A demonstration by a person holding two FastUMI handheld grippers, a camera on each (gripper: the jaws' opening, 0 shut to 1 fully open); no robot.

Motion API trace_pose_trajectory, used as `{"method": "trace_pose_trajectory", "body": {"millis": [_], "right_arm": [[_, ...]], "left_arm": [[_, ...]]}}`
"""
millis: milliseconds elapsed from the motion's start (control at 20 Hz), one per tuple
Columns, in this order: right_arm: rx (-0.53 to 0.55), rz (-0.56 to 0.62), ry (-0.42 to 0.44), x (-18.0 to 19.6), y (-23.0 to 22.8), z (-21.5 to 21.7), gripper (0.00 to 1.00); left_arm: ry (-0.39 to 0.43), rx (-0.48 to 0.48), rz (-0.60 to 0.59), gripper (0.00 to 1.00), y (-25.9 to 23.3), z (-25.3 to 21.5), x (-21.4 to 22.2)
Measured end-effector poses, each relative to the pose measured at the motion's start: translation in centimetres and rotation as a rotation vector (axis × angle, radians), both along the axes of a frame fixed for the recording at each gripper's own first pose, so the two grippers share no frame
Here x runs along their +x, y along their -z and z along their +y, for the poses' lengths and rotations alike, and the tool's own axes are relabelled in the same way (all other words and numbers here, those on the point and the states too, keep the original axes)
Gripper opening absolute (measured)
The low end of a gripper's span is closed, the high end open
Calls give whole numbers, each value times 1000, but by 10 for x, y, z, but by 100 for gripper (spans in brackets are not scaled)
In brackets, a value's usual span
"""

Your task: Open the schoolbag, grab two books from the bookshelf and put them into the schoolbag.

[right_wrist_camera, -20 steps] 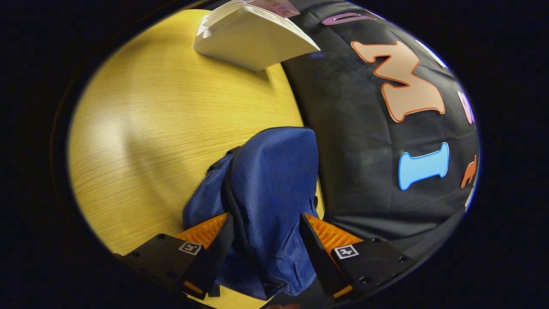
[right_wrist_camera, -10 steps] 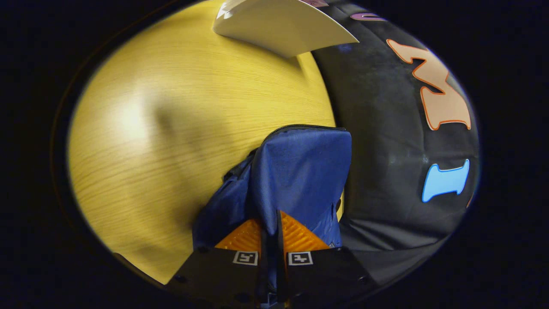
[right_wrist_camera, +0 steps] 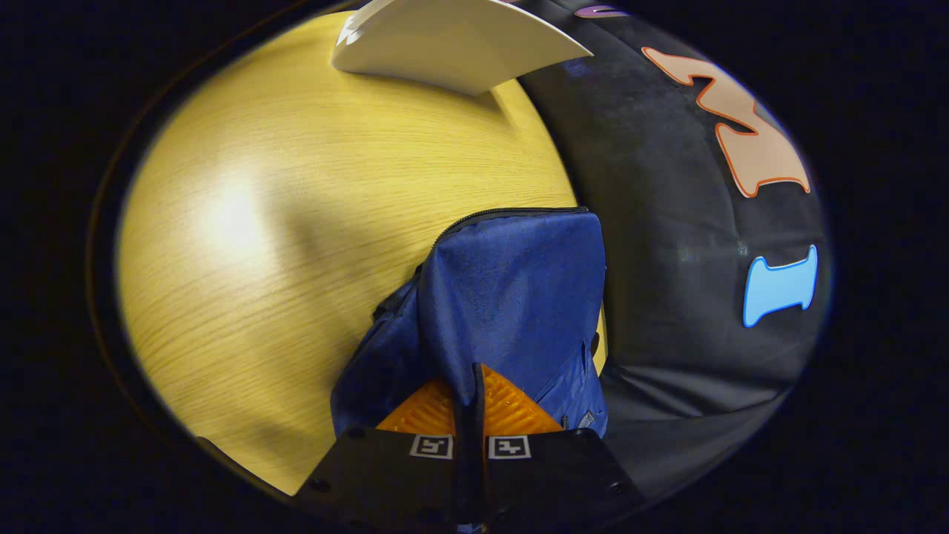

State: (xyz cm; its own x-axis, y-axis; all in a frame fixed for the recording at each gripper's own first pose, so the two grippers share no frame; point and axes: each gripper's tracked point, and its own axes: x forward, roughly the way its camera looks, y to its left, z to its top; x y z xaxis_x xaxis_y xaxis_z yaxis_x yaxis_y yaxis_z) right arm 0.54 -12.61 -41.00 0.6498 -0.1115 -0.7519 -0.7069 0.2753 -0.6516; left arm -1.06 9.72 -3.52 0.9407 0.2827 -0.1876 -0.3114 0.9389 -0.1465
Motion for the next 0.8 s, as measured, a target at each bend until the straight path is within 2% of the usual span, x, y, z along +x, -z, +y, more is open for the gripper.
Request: {"method": "trace_pose_trajectory", "body": {"millis": [50, 100, 150, 250, 300, 500, 550, 650, 800], "right_arm": [[21, 10, 18, 0, -2, -1, 0], [41, 16, 34, 1, -6, -1, 4], [63, 16, 51, 1, -11, -2, 0], [106, 5, 74, 3, -25, -1, 7], [126, 1, 87, 4, -32, -1, 0], [216, -17, 163, 12, -63, -7, 4], [243, -29, 183, 13, -72, -10, 0], [293, -52, 225, 19, -90, -19, 4], [391, -87, 297, 27, -114, -29, 1]], "left_arm": [[4, -2, 1, 93, 0, 0, 1], [6, -2, 4, 93, 2, 1, 2], [4, 1, 5, 95, 3, 2, 2], [7, -6, 16, 95, 6, 3, 7], [9, -15, 22, 93, 9, 3, 9], [22, -65, 42, 95, 21, 2, 16], [22, -81, 52, 95, 26, 4, 18], [23, -111, 70, 95, 35, 5, 22], [58, -168, 81, 96, 48, 3, 29]]}}
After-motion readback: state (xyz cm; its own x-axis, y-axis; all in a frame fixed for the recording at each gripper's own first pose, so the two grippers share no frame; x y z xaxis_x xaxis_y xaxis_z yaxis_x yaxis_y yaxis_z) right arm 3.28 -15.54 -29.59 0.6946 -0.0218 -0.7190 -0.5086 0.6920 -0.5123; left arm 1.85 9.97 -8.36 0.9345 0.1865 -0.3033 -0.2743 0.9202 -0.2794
